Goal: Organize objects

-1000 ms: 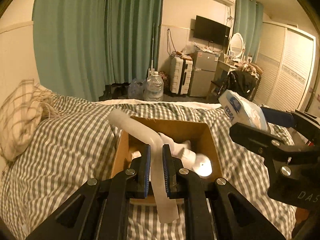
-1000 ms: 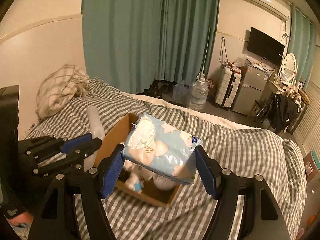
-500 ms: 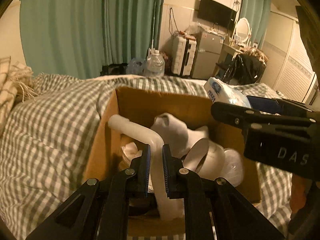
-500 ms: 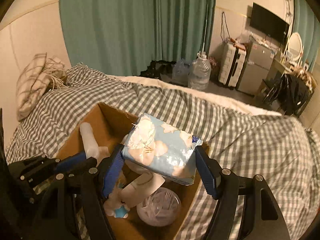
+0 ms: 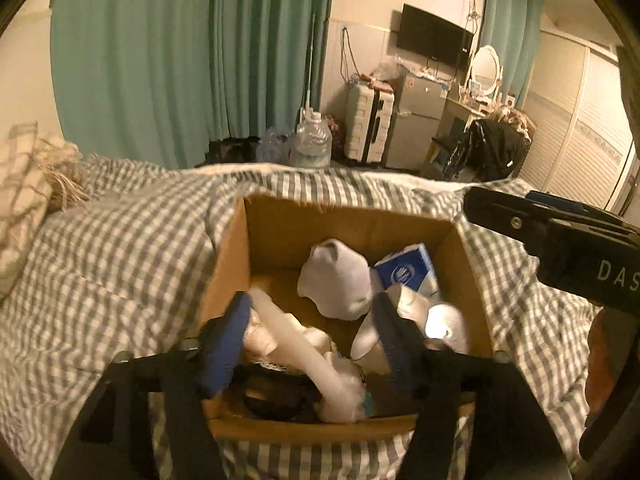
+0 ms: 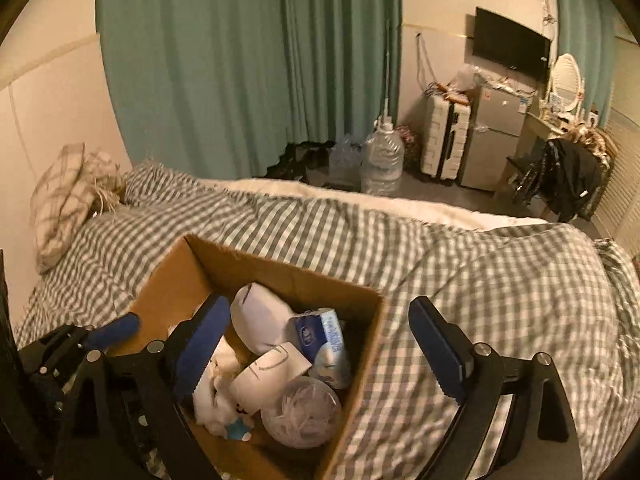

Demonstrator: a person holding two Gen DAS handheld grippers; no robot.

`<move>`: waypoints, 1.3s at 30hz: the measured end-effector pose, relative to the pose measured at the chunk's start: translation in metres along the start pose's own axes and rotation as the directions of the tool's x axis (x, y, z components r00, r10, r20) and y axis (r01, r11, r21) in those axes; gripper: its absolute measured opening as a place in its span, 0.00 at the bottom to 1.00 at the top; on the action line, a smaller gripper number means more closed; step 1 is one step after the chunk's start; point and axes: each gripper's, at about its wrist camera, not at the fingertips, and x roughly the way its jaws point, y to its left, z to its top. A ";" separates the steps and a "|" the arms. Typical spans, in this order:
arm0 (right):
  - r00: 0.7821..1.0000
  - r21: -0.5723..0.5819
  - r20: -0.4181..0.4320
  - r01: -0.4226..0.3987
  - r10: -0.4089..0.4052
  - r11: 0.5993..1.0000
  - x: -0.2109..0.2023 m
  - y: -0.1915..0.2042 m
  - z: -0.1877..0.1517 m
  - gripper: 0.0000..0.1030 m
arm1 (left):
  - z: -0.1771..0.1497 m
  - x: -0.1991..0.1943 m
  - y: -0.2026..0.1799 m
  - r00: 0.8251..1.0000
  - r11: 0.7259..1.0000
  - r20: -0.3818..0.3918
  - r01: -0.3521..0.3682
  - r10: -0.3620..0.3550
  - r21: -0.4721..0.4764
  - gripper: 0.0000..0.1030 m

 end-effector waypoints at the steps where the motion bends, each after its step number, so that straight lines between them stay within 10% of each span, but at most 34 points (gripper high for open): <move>1: 1.000 0.002 0.011 0.004 -0.004 1.000 -0.010 -0.001 0.001 0.89 | 0.002 -0.013 -0.001 1.000 1.000 0.020 -0.009 0.009 0.003 0.75; 10: 0.986 -0.002 0.156 0.055 -0.054 0.998 -0.131 0.001 0.006 0.95 | 0.026 -0.118 -0.010 0.982 0.999 0.180 -0.051 0.049 0.007 1.00; 21: 0.921 0.036 0.374 0.101 -0.107 0.994 -0.270 0.001 -0.024 1.00 | 0.017 -0.227 -0.005 0.926 0.998 0.372 -0.060 0.065 -0.024 1.00; 26: 0.905 0.053 0.412 0.097 -0.111 0.994 -0.274 0.007 -0.062 1.00 | -0.009 -0.227 0.002 0.909 0.993 0.411 -0.028 0.072 -0.112 1.00; 33: 0.866 0.080 0.453 0.198 -0.212 0.977 -0.236 0.012 -0.116 1.00 | -0.068 -0.199 0.001 0.863 0.983 0.469 -0.162 0.185 -0.090 1.00; 39: 0.914 0.068 0.363 0.169 -0.182 0.983 -0.192 0.010 -0.143 1.00 | -0.104 -0.161 0.000 0.876 0.974 0.429 -0.223 0.220 -0.044 1.00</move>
